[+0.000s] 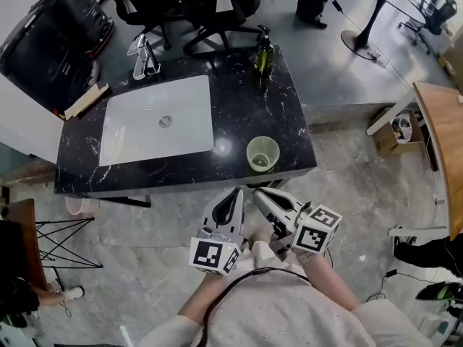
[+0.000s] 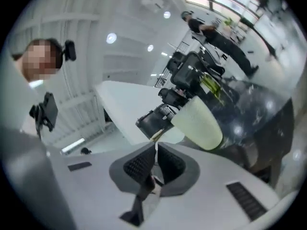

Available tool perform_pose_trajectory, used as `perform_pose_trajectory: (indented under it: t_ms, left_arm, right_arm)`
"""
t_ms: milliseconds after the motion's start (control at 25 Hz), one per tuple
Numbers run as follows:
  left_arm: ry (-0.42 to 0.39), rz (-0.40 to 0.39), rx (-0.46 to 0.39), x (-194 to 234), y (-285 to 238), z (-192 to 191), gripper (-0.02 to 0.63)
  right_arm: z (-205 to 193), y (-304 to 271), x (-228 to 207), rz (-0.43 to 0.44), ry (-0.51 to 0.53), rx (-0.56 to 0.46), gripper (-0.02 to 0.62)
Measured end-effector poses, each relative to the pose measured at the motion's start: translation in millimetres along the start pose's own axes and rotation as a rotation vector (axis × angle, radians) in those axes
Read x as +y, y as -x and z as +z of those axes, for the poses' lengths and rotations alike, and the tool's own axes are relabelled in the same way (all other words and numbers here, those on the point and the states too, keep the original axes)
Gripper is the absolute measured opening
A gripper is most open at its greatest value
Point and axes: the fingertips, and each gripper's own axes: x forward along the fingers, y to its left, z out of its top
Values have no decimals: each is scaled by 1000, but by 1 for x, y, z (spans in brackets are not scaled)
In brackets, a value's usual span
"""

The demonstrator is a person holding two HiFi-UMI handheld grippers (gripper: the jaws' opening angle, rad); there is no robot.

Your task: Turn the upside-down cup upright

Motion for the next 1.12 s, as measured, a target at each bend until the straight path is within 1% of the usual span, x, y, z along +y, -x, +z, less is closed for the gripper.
perform_pose_trajectory:
  t_ms: [80,160,440,560,680,880,1120]
  left_arm:
    - [-2,-25,2,-10,-4,-2,6]
    - [-14,-44,-4,-18,-6,-1,6]
    - [-47,-62,-27,-33,-5,8,6]
    - [-47,-61,-27,-34,-3,6,6]
    - [-49,-65,-28,-36,-1,5,6]
    - [-53,-58,-22,-33,1,6,6]
    - [-50,-45,-18,-31,5,6,6]
  right_arm:
    - [5,4,2,-80,161,-3,17]
    - [6,6,6,-126,271,-5,9]
    - [6,17,6,-288,483,-24,8]
    - [5,22,2,-331,510,-31,8]
    - [4,24,0,-352,521,-30,8]
    - [1,24,-1,-368,521,-35,7]
    - [-1,23,2,-363,529,-35,8]
